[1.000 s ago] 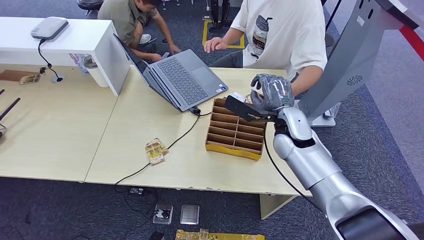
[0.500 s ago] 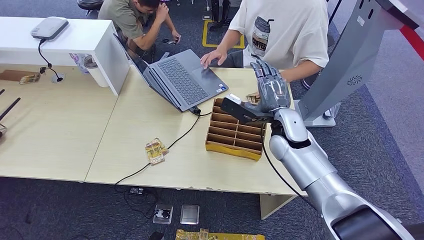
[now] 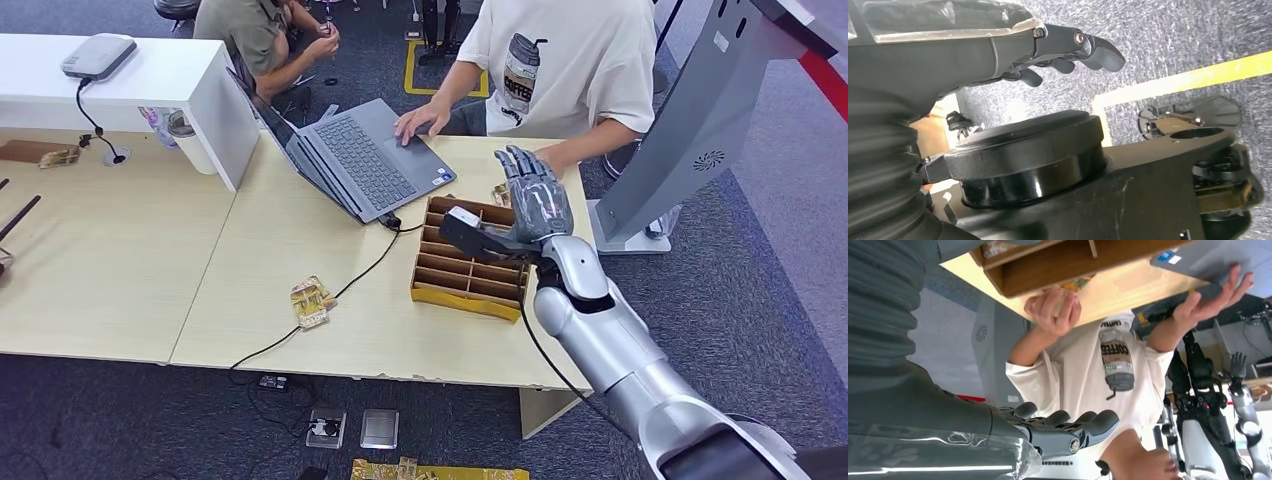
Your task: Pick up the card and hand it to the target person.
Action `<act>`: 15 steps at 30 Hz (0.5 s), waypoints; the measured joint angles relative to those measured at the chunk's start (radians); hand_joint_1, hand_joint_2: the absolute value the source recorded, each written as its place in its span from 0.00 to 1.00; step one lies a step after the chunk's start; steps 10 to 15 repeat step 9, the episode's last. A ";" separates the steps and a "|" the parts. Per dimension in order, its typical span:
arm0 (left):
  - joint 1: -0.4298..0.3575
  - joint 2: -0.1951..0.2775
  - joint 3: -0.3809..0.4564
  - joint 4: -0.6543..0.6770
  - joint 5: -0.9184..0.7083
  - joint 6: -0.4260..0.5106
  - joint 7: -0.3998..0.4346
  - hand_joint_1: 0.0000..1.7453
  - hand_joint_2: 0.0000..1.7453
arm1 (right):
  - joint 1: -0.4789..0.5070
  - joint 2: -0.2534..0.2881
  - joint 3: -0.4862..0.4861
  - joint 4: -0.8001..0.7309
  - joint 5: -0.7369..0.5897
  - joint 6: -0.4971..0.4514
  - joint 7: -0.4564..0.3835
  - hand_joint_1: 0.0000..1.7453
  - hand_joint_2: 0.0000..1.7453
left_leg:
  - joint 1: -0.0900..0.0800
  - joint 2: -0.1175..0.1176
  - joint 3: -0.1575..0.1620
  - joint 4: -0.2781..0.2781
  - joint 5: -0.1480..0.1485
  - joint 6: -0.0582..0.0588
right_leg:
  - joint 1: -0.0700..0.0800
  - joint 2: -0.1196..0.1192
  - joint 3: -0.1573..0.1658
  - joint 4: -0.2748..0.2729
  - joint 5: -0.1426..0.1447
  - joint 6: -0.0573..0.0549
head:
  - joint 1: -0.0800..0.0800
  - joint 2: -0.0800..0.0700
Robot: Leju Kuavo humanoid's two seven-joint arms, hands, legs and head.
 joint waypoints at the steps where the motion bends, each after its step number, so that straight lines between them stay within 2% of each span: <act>1: 0.002 0.000 0.000 0.000 0.000 0.000 0.001 0.00 1.00 | 0.006 0.000 0.000 0.000 -0.001 0.001 0.001 0.00 1.00 | 0.000 0.000 0.000 0.000 0.000 0.000 | 0.000 0.000 0.000 0.000 0.000 0.000 | 0.000 0.000; 5: 0.007 0.000 0.000 0.000 -0.008 0.000 0.003 0.00 1.00 | 0.020 0.002 0.004 0.000 0.001 0.007 -0.003 0.00 0.00 | 0.000 0.000 0.000 0.000 0.000 0.000 | 0.000 0.000 0.000 0.000 0.000 0.000 | 0.000 0.000; 15: 0.007 0.000 0.000 0.000 -0.013 -0.002 0.003 0.00 1.00 | 0.023 0.008 0.008 0.000 0.008 0.008 -0.010 0.00 0.00 | 0.000 0.000 0.000 0.000 0.000 0.000 | 0.000 0.000 0.000 0.000 0.000 0.000 | 0.000 0.000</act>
